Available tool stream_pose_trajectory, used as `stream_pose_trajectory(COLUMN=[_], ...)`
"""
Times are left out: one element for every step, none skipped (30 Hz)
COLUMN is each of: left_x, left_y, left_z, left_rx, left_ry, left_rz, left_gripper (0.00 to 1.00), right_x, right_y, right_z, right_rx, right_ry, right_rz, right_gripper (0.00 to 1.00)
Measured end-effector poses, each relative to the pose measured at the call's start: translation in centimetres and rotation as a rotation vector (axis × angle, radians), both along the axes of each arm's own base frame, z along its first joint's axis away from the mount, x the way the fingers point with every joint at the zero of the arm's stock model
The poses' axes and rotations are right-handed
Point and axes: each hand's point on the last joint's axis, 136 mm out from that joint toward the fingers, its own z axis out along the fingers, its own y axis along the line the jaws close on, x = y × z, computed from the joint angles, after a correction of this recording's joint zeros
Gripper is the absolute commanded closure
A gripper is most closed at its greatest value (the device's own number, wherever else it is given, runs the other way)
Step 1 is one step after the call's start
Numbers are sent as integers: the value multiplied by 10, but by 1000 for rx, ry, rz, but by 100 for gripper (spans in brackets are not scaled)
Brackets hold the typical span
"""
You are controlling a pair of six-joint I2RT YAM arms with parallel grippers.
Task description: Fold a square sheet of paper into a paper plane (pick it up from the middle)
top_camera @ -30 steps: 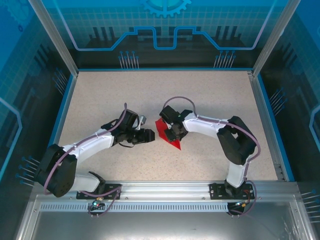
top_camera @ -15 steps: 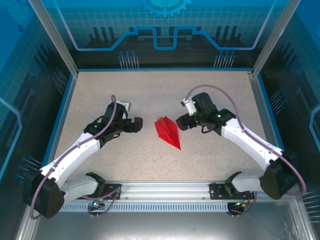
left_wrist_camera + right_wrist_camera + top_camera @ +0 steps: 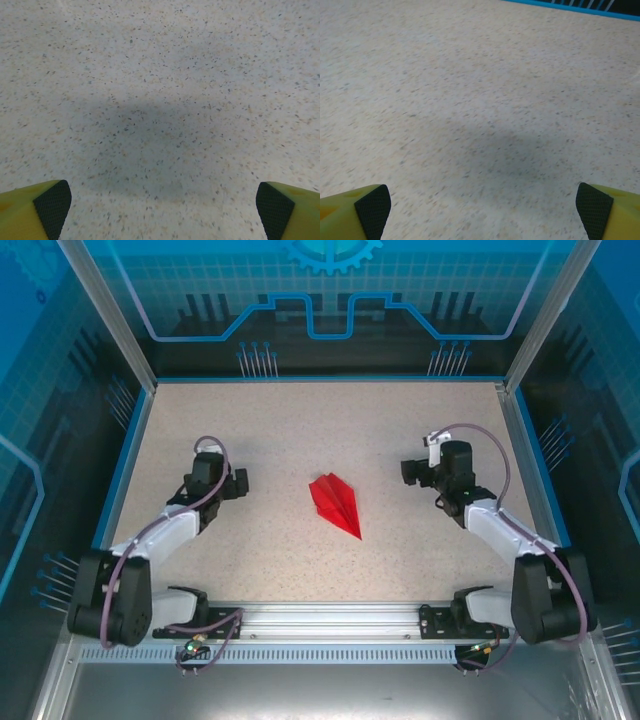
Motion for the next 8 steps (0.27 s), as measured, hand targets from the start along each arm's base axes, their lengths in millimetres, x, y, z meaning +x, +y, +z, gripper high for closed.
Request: stream_pose_trajectory(left_x=[3, 6, 8, 10, 11, 12, 14, 15], left_y=[0, 1, 1, 1, 0, -1, -2, -2], left_z=[-5, -10, -14, -17, -20, -21, -21, -21], left_rx=[5, 9, 14, 20, 21, 19, 17, 17], left_ry=[5, 10, 15, 20, 23, 23, 19, 16], left_rz=[-2, -4, -7, -12, -18, -24, -31, -36], left_gripper=[1, 1, 1, 1, 1, 1, 1, 1], right_x=[4, 8, 11, 13, 15, 15, 16, 17], right_y=[-4, -8, -10, -11, -12, -11, -11, -12], right_z=[-4, -8, -11, -12, -12, -11, -10, -9], right_rx=[0, -4, -8, -9, -10, -8, -6, -4], right_ry=[-1, -1, -1, -5, -18, -29, -39, -47], right_rz=[-12, -19, -22, -22, -20, -16, -12, -11], right_gripper=[1, 1, 1, 1, 1, 1, 1, 1])
